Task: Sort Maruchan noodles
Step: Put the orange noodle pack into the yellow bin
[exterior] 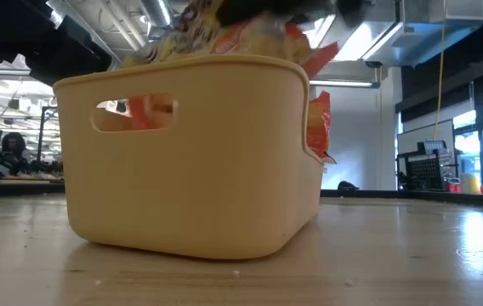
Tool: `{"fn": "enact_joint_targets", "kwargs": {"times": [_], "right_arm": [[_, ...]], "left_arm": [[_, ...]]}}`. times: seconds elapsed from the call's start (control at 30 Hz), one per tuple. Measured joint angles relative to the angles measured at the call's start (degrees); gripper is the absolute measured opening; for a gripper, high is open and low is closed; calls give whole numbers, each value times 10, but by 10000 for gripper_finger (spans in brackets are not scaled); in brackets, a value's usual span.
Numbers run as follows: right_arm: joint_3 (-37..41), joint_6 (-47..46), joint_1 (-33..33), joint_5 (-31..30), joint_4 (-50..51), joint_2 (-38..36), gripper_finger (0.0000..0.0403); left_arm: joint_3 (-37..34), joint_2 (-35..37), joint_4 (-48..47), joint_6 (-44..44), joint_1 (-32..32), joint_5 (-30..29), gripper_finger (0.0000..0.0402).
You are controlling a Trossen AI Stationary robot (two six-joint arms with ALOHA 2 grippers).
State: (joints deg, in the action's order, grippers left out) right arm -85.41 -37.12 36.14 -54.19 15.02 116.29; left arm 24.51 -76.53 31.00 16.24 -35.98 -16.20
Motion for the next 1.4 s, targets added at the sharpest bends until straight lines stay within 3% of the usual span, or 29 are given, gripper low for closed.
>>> {"fn": "enact_joint_targets", "kwargs": {"times": [0.2,0.57,1.1,1.23,1.4], "right_arm": [[0,-40,18,-42,-22,20,0],[0,-47,10,-22,-113,80,0],[0,-56,-13,122,-55,85,1],[1,-48,-26,136,-18,69,23],[0,-29,-29,178,38,20,93]], "left_arm": [[0,0,3,-4,1,-11,166],[0,0,26,-3,5,-10,166],[0,0,35,-5,4,-11,166],[0,0,35,-17,5,-13,166],[0,0,35,-14,11,-12,166]]}}
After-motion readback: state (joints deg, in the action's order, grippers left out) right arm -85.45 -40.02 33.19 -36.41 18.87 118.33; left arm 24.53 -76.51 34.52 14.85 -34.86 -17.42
